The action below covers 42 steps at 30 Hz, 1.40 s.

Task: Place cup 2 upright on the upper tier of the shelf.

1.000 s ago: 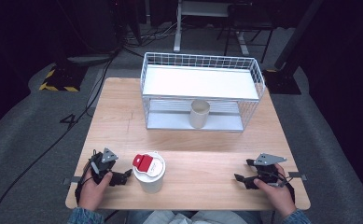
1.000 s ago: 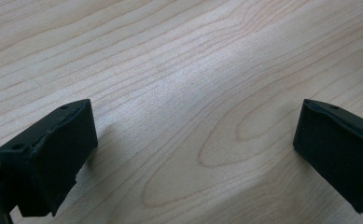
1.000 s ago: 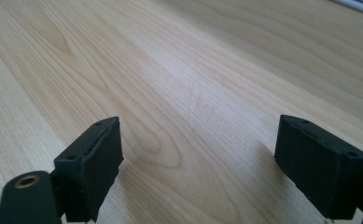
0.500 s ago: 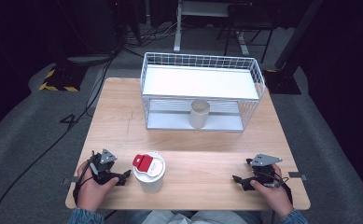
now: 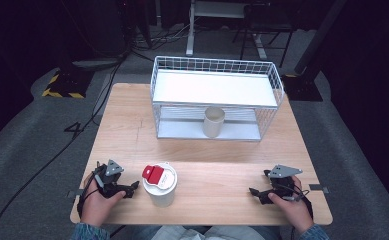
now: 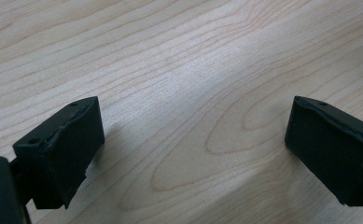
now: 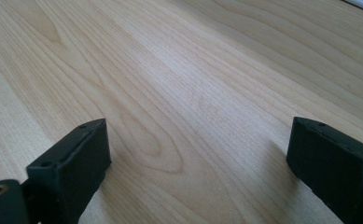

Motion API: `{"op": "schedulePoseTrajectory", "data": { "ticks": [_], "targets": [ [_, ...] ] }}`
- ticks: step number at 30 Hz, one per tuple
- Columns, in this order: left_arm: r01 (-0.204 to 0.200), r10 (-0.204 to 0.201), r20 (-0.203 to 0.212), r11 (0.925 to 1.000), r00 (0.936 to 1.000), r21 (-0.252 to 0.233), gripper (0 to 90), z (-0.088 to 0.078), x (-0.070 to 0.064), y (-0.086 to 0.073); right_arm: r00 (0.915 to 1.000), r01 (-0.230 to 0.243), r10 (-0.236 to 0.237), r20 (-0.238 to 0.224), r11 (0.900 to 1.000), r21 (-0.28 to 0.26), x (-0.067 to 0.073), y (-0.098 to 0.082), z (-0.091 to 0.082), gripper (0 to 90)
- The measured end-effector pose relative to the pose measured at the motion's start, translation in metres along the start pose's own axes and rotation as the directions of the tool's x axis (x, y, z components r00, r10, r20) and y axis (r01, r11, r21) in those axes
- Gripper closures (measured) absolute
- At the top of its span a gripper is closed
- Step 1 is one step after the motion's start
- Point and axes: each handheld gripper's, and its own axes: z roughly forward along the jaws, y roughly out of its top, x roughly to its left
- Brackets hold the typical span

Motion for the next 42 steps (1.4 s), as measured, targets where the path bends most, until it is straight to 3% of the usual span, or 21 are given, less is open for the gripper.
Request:
{"op": "schedulePoseTrajectory", "data": {
  "ticks": [5, 6, 8, 13, 20, 26, 34, 42],
  "targets": [
    [-0.017, 0.017, -0.018, 0.9995, 0.9997, -0.026, 18.8, -0.004, 0.003, 0.000, 1.0000, 0.000, 0.000, 0.000, 1.000, 0.000, 0.000, 0.000, 0.000, 5.9],
    [-0.017, 0.016, -0.026, 0.9994, 0.9995, -0.031, 15.4, -0.004, 0.003, 0.000, 1.0000, 0.000, 0.000, -0.001, 1.000, 0.000, 0.000, 0.000, 0.000, 5.7],
    [-0.014, 0.013, -0.032, 0.9988, 0.9994, -0.046, 17.0, -0.006, 0.004, 0.000, 1.0000, -0.002, 0.002, -0.005, 1.000, 0.000, 0.000, 0.000, 0.000, 5.4],
    [0.009, -0.008, 0.010, 0.9957, 0.9999, -0.092, 15.7, -0.018, 0.007, 0.000, 1.0000, 0.000, 0.000, -0.005, 1.000, 0.002, 0.000, 0.000, 0.000, 5.2],
    [-0.008, 0.012, 0.034, 0.9906, 0.9993, -0.137, 16.2, -0.035, 0.006, 0.003, 1.0000, 0.000, 0.000, -0.004, 1.000, 0.002, 0.000, 0.000, 0.000, 5.2],
    [-0.007, 0.021, 0.070, 0.9820, 0.9973, -0.189, 16.6, -0.049, -0.001, 0.006, 1.0000, 0.000, 0.000, -0.004, 1.000, 0.002, 0.000, 0.000, 0.000, 5.2],
    [-0.039, 0.059, 0.087, 0.9761, 0.9944, -0.214, 16.5, -0.071, -0.016, 0.013, 1.0000, 0.001, -0.001, -0.004, 1.000, 0.002, 0.000, 0.000, 0.000, 5.2],
    [-0.062, 0.093, 0.126, 0.9713, 0.9877, -0.229, 16.6, -0.089, -0.032, 0.015, 1.0000, -0.005, 0.005, -0.002, 1.000, 0.007, 0.001, 0.001, 0.001, 3.7]
  ]
}}
